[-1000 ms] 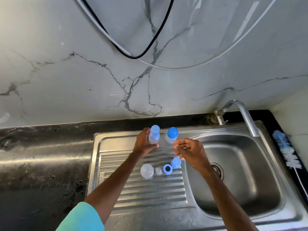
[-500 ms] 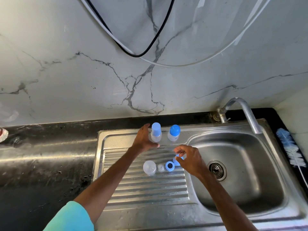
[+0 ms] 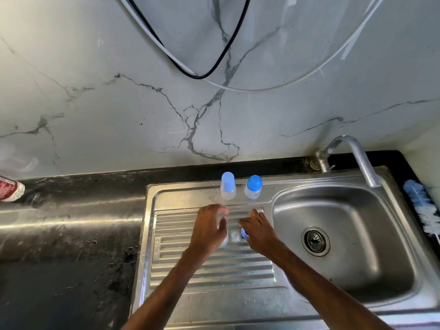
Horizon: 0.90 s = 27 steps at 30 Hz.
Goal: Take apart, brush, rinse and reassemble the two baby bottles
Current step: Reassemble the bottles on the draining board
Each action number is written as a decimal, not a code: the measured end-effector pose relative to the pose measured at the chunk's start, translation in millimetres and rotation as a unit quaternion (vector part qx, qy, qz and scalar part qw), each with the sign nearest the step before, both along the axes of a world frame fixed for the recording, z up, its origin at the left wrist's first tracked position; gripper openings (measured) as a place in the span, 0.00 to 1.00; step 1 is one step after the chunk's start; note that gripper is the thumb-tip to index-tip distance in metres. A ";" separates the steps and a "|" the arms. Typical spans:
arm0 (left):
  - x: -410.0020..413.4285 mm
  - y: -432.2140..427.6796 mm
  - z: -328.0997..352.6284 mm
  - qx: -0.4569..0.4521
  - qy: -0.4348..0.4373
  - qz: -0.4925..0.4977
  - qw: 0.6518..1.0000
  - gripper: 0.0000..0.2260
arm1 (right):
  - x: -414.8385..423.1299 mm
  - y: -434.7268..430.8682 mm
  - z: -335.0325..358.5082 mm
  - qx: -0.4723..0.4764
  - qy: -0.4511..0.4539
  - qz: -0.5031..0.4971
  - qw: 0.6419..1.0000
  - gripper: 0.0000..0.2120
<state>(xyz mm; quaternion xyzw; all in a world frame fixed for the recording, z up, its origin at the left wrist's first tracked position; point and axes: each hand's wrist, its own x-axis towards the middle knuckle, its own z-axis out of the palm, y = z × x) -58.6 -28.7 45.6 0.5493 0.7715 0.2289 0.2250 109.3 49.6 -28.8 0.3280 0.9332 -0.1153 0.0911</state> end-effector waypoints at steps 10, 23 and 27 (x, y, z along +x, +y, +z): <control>38.1 17.0 -21.0 -0.228 0.258 -0.198 0.918 0.24 | 47.8 4.3 50.0 -0.168 0.311 -0.259 0.899 0.21; 55.4 20.9 -31.1 -0.134 0.263 -0.183 0.938 0.17 | 93.1 -17.2 55.1 -0.391 0.465 -0.432 0.666 0.20; 44.6 7.5 -0.1 0.036 -0.019 -0.088 0.995 0.10 | 101.7 -27.5 59.1 -0.509 0.527 -0.386 0.561 0.23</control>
